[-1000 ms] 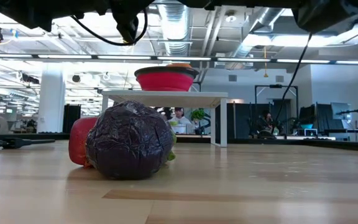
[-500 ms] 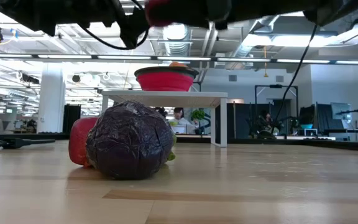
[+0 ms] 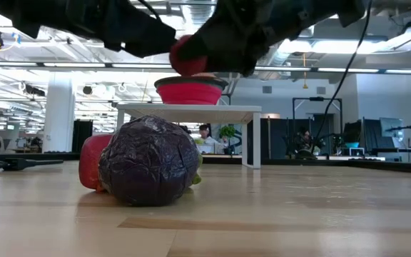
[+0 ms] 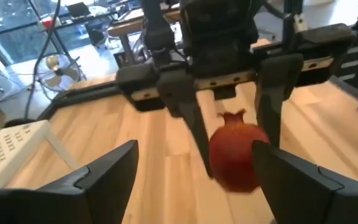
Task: Pick & Place Fruit
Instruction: Put the right pomegranate into the red strainer bowl on the shelf
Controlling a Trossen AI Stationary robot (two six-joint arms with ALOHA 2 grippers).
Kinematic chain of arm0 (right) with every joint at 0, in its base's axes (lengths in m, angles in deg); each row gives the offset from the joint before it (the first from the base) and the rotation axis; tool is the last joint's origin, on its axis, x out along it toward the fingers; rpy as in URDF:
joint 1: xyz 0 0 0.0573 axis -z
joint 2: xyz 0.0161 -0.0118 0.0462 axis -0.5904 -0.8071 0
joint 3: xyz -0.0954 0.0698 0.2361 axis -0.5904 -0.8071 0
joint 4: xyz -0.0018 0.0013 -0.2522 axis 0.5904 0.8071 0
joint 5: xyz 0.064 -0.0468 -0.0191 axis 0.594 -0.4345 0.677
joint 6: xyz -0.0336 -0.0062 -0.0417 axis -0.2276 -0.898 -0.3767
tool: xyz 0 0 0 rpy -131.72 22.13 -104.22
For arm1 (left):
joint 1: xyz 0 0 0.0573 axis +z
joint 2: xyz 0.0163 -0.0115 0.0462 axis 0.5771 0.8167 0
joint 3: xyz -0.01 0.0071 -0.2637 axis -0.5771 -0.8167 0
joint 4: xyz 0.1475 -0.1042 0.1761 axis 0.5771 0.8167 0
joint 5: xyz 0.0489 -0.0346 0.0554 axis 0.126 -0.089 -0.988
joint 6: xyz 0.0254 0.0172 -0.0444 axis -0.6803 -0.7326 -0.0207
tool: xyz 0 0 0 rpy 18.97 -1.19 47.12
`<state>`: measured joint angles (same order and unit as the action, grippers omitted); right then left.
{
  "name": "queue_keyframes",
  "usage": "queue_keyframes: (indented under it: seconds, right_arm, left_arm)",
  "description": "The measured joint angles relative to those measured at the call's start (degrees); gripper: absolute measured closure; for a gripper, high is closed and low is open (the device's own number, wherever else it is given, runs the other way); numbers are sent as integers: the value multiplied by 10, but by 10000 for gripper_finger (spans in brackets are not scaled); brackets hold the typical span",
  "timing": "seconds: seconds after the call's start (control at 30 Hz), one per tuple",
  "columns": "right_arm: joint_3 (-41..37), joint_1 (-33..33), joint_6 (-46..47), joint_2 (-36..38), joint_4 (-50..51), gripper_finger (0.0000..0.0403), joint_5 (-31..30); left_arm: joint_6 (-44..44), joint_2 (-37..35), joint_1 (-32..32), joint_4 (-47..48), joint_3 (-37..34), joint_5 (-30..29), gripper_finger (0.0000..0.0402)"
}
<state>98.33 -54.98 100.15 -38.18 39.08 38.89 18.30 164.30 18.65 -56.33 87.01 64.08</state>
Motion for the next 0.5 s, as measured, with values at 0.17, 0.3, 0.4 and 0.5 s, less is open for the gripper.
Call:
queue_keyframes:
  seconds: [0.17,0.3,0.4,0.5]
  right_arm:
    - [6,7,-20,0,0,222,10]
    - [6,11,-29,0,-9,228,10]
    - [6,14,-29,0,-7,228,10]
    - [5,13,-29,0,-11,223,10]
  left_arm:
    - [43,0,-2,1,0,23,98]
    - [80,5,4,1,0,55,96]
    - [97,15,8,-5,1,57,102]
    - [111,32,14,-9,1,58,113]
